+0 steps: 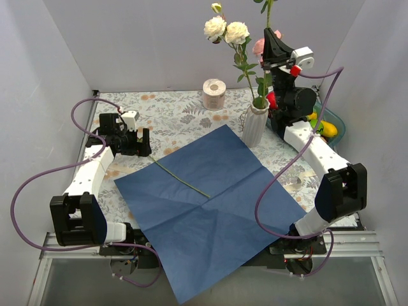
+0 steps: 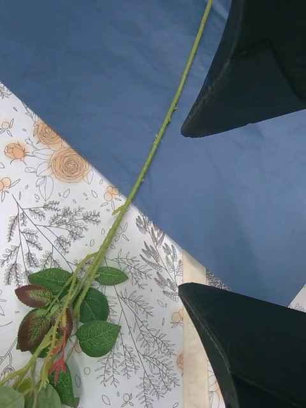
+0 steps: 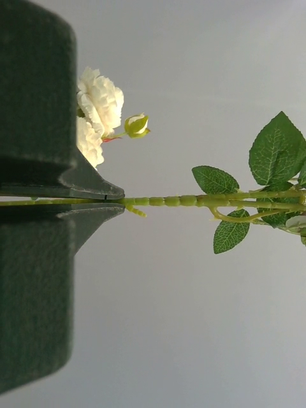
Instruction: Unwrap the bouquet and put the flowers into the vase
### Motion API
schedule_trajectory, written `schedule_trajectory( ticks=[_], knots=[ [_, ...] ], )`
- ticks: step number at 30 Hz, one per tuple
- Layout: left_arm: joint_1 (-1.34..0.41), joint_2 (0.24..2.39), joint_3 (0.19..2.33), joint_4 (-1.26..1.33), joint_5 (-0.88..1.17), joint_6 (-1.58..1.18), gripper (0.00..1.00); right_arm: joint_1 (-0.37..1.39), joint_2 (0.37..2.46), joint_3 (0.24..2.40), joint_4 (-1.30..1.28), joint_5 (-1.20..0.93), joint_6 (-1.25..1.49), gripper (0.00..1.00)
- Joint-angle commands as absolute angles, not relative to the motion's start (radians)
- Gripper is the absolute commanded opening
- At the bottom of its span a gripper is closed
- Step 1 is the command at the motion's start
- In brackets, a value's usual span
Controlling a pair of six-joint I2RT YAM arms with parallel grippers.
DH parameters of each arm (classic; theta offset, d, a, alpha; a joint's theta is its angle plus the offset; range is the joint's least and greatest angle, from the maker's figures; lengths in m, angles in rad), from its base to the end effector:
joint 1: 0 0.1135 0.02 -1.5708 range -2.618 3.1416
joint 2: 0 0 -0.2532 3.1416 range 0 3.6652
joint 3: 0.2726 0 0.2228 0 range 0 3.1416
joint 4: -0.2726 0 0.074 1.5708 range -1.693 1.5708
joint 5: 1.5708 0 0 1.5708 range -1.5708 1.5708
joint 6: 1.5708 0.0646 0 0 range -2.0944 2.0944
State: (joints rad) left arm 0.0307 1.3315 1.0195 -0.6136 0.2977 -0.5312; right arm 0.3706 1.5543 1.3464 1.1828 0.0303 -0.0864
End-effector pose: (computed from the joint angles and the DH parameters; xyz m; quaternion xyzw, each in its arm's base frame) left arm 0.2647 -0.0108 0.2422 -0.2149 0.9142 -0.2139 0.2689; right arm 0.2952 0.1126 0.4958 -0.0524 0.2892 0.1310 0.9468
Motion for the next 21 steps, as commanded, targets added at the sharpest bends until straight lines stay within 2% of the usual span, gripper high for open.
schedule_trajectory(
  ticks=[1, 10, 19, 20, 21],
  knots=[
    [0.037, 1.331, 1.072, -0.635, 0.339, -0.511, 0.98, 0.336, 1.571, 1.387, 1.292, 0.034, -0.04, 0.01],
    [0.037, 1.368, 1.134, -0.698, 0.364, -0.466, 0.98, 0.291, 1.612, 1.352, 1.377, 0.015, 0.052, 0.01],
    [0.037, 1.376, 1.14, -0.693, 0.396, -0.485, 0.98, 0.291, 1.563, 1.158, 1.411, 0.024, 0.083, 0.01],
    [0.037, 1.376, 1.141, -0.695, 0.4, -0.488, 0.98, 0.293, 1.556, 1.138, 1.413, 0.031, 0.08, 0.09],
    [0.037, 1.376, 1.144, -0.695, 0.4, -0.491, 0.98, 0.295, 1.539, 1.103, 1.413, 0.035, 0.08, 0.11]
  ],
)
